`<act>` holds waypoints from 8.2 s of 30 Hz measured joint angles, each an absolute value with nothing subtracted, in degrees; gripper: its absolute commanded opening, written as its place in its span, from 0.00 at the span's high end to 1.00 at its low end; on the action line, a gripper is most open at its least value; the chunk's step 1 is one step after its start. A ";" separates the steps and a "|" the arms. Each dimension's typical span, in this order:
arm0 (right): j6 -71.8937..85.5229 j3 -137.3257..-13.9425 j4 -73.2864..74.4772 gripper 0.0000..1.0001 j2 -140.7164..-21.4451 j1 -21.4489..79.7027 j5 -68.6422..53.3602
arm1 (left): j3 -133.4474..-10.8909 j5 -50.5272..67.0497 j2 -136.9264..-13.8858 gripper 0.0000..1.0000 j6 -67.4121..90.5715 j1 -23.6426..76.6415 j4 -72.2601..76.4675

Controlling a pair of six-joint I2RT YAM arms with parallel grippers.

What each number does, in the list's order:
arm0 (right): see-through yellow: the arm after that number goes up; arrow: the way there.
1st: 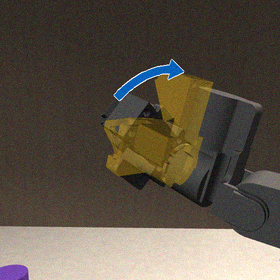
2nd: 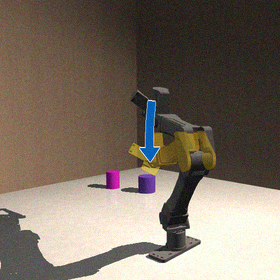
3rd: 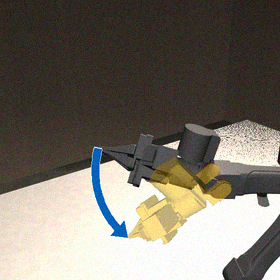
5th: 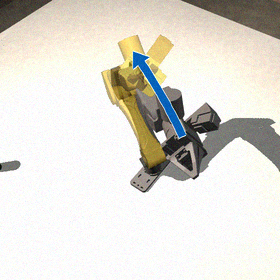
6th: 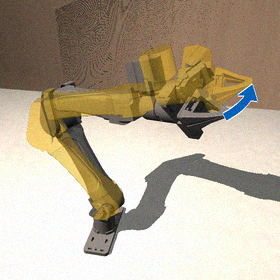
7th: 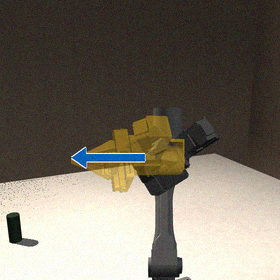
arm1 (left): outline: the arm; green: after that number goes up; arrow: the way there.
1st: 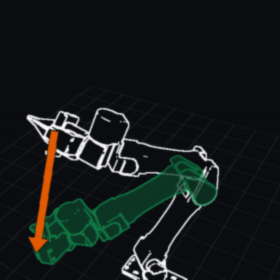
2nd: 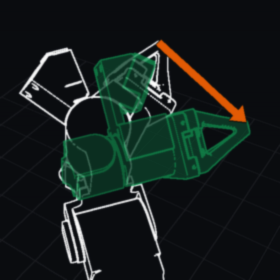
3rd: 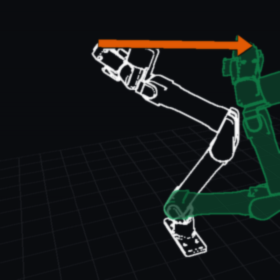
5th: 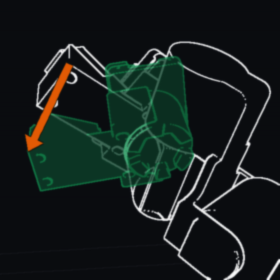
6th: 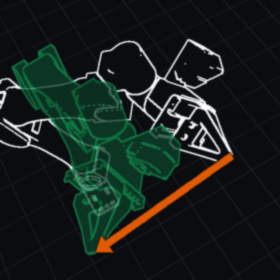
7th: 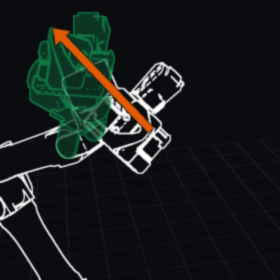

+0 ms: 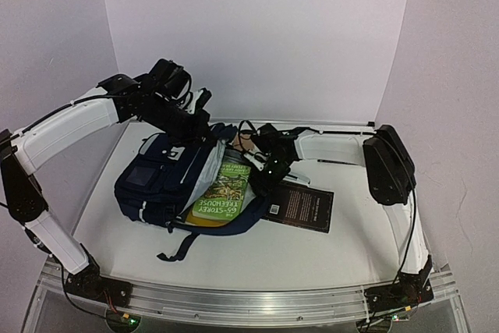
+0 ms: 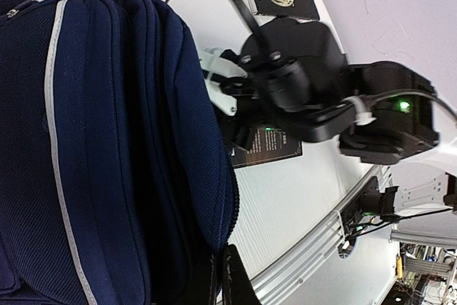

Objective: Pack the student bag
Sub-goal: Place the book in the student bag, then adjust the student bag at the center of the board.

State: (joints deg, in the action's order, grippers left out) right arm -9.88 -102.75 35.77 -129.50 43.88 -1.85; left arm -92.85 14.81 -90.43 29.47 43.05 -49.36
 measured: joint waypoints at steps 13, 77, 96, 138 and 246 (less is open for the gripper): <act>-8.64 -109.60 33.30 0.79 -131.22 44.12 7.53 | -88.68 14.24 -87.72 1.00 31.59 42.68 -46.78; -56.65 -79.32 16.88 0.88 -111.64 54.70 -15.67 | -60.77 23.36 -74.32 0.63 40.93 32.69 -39.15; -57.38 -52.78 -28.40 0.74 -100.25 56.58 -7.23 | -72.51 31.29 -86.12 0.73 37.04 33.03 -37.27; 35.58 -63.72 2.98 0.50 -96.33 35.00 -37.17 | -112.61 8.26 -125.24 0.52 31.79 50.99 -58.94; 51.57 -75.26 -6.48 0.63 -110.34 42.87 -32.00 | -130.78 -0.73 -130.93 1.00 43.49 46.28 -66.87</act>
